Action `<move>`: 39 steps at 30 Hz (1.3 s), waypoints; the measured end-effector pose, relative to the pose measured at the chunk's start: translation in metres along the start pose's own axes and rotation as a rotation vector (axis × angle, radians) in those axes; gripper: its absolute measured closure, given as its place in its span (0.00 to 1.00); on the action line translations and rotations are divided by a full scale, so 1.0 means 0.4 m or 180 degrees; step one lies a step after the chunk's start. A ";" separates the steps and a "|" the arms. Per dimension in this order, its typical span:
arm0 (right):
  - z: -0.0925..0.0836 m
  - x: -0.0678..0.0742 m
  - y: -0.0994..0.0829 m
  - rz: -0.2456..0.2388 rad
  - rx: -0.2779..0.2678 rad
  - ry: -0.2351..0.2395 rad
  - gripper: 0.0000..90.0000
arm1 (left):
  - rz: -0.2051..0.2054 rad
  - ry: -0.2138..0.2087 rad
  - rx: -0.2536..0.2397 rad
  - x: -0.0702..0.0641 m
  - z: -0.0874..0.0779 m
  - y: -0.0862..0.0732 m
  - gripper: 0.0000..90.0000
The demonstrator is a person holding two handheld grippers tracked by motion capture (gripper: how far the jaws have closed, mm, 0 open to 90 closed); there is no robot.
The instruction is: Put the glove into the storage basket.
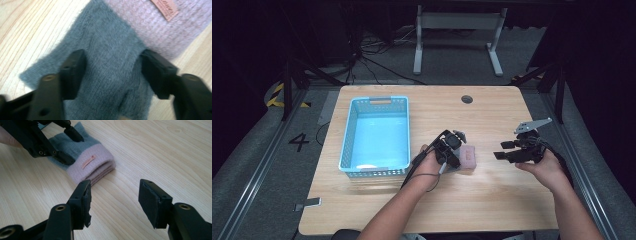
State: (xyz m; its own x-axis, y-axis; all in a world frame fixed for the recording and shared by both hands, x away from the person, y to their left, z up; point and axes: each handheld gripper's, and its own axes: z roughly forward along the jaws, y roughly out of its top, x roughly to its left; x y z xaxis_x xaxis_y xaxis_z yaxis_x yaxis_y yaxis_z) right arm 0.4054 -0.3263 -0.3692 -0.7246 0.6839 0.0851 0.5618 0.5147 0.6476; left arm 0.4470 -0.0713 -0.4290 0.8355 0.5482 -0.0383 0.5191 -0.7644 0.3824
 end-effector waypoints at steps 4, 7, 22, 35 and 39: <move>-0.003 0.000 0.000 -0.0008 -0.0042 -0.0006 0.49 | 0.0045 -0.0020 -0.0129 -0.006 0.001 -0.006 0.64; -0.005 -0.001 0.000 -0.0009 -0.0047 0.0001 0.49 | 0.0056 -0.0037 -0.0156 -0.007 0.001 -0.009 0.71; -0.014 -0.023 -0.005 0.0031 -0.0089 -0.0039 0.49 | 0.0095 -0.0190 -0.0163 -0.012 -0.055 0.006 0.76; -0.004 -0.045 0.014 0.0050 -0.0086 -0.0038 0.50 | 0.0105 -0.0188 -0.0391 -0.009 -0.163 -0.012 0.76; 0.004 -0.051 0.026 0.0016 -0.0098 -0.0047 0.50 | 0.0095 -0.0165 -0.0428 0.000 -0.201 -0.020 0.76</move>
State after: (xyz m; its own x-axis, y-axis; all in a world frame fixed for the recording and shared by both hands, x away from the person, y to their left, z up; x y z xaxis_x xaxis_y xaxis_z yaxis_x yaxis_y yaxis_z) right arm 0.4266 -0.3339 -0.3655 -0.7158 0.6940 0.0775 0.5527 0.4952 0.6703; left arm 0.4283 -0.0381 -0.3580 0.8602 0.5049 -0.0713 0.4679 -0.7260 0.5041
